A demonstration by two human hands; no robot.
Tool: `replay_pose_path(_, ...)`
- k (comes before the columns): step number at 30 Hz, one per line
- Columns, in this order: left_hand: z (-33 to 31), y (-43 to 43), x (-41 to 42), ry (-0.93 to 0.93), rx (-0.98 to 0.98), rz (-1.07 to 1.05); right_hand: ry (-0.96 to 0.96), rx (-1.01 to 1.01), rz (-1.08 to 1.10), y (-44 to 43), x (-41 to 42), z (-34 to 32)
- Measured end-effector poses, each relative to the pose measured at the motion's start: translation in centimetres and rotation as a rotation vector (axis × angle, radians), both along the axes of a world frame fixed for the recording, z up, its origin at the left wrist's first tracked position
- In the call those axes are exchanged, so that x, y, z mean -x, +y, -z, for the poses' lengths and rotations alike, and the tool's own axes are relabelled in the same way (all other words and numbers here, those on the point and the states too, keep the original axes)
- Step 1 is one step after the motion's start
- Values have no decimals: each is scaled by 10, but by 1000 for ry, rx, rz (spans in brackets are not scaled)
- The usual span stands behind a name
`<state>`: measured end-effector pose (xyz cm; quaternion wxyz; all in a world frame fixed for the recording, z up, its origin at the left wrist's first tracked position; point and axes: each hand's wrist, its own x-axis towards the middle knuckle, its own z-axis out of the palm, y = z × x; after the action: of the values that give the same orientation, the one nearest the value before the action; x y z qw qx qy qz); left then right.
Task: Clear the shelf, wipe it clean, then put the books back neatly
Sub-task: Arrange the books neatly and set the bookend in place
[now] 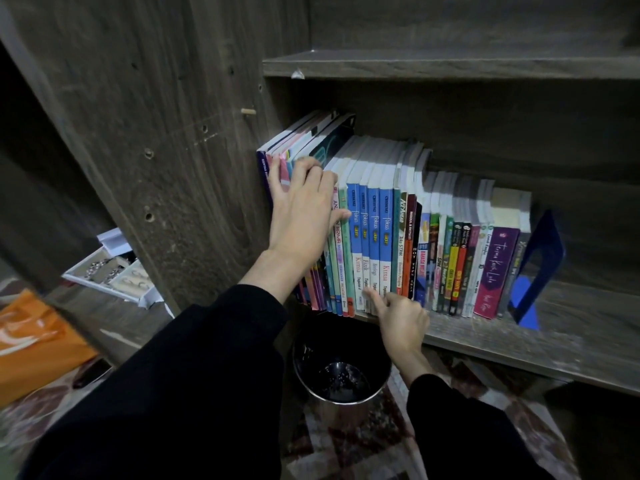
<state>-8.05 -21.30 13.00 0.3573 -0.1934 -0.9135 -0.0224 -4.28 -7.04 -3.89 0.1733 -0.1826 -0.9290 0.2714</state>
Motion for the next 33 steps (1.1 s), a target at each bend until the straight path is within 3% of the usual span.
replay_pose_path(8, -2, 1, -1, -35, 2, -4, -46, -93, -145, 27, 1, -14)
replay_pose_path(11, -1, 2, -1, -27, 6, -12, -55, -183, -117, 32, -1, -21)
replay_pose_path(18, -2, 3, -3, -26, 0, -10, -148, -169, -88, 31, 1, -30)
replay_pose_path(24, -4, 3, -2, -49, 54, -55, -194, -275, -232, 40, -1, -48)
replay_pose_path(29, -2, 3, -2, -19, 82, -73, -261, -267, -374, 12, -5, -36)
replay_pose_path(33, 1, 0, 3, 15, 73, -36, -203, -331, -358, -16, 1, -26)
